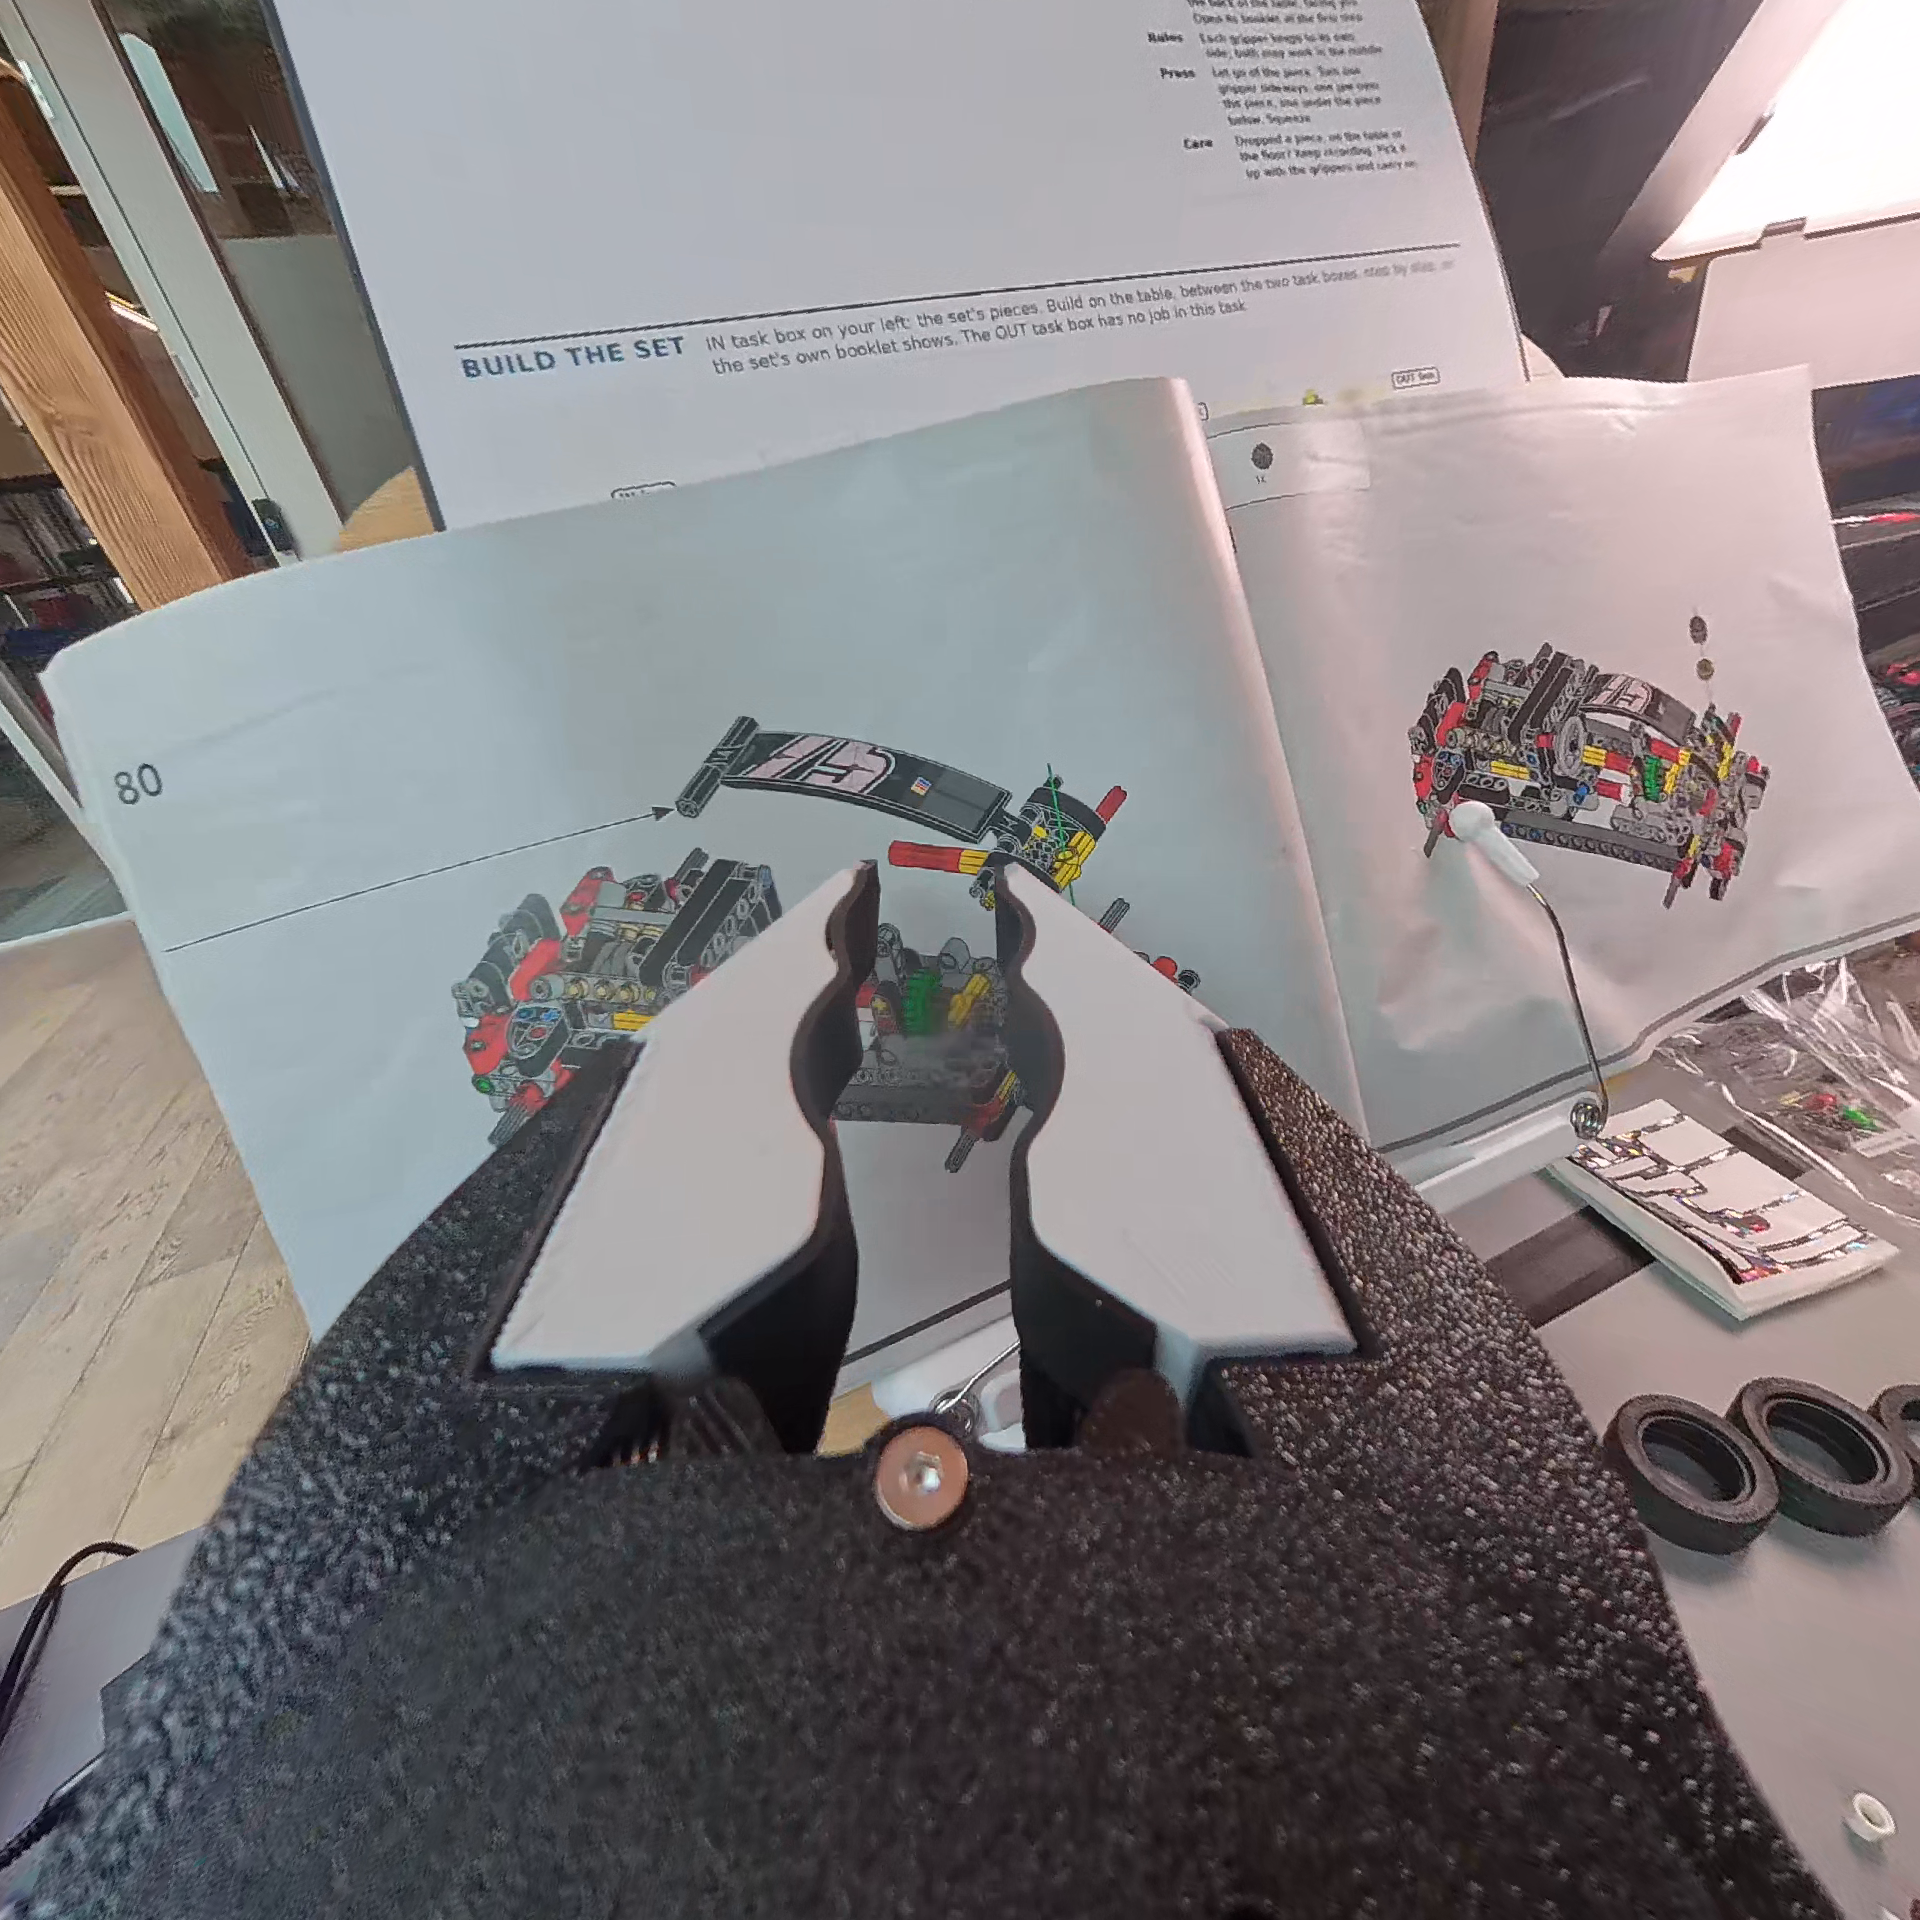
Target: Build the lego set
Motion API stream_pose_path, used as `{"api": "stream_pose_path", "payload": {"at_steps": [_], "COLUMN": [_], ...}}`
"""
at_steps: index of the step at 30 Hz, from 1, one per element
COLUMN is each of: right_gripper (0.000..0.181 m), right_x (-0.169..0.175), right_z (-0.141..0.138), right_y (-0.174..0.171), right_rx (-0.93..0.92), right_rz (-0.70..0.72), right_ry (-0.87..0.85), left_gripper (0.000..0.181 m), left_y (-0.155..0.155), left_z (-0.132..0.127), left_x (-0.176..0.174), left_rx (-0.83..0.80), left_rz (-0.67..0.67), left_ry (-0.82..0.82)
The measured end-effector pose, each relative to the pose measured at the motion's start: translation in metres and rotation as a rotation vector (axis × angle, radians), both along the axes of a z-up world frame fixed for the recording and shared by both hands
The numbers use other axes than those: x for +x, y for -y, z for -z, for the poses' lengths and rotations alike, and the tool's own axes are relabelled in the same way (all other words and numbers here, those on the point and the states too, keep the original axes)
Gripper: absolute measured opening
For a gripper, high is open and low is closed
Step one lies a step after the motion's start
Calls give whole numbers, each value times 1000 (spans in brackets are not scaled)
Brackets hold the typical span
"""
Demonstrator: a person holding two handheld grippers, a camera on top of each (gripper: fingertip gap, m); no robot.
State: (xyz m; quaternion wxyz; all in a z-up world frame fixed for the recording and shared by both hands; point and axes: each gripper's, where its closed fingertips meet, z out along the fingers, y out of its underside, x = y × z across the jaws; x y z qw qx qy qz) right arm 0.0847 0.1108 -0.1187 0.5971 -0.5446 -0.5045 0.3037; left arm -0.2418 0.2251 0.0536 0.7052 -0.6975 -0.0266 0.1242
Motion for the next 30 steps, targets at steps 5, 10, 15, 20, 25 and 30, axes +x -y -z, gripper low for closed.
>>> {"api": "stream_pose_path", "payload": {"at_steps": [5,10,15,20,25,30], "right_gripper": [0,0,0,0,0,10], "right_x": [-1,1,2,2,-1,-2], "right_z": [3,1,1,1,5,9], "right_y": [-1,-2,-4,-2,5,56], "right_rx": [-23,-19,-27,-31,-61,-170], "right_rz": [-14,-11,-11,-19,-68,-388], "right_ry": [3,2,1,3,19,72], "left_gripper": [19,17,18,18,24,49], "left_y": [-8,-15,-16,-13,2,62], "left_z": [21,25,3,2,-1,27], "left_x": [13,17,13,15,38,147], "left_rx": [-17,-26,10,12,9,-108], "left_rz": [20,21,25,30,110,548], "left_ry": [5,-5,15,12,0,30]}}
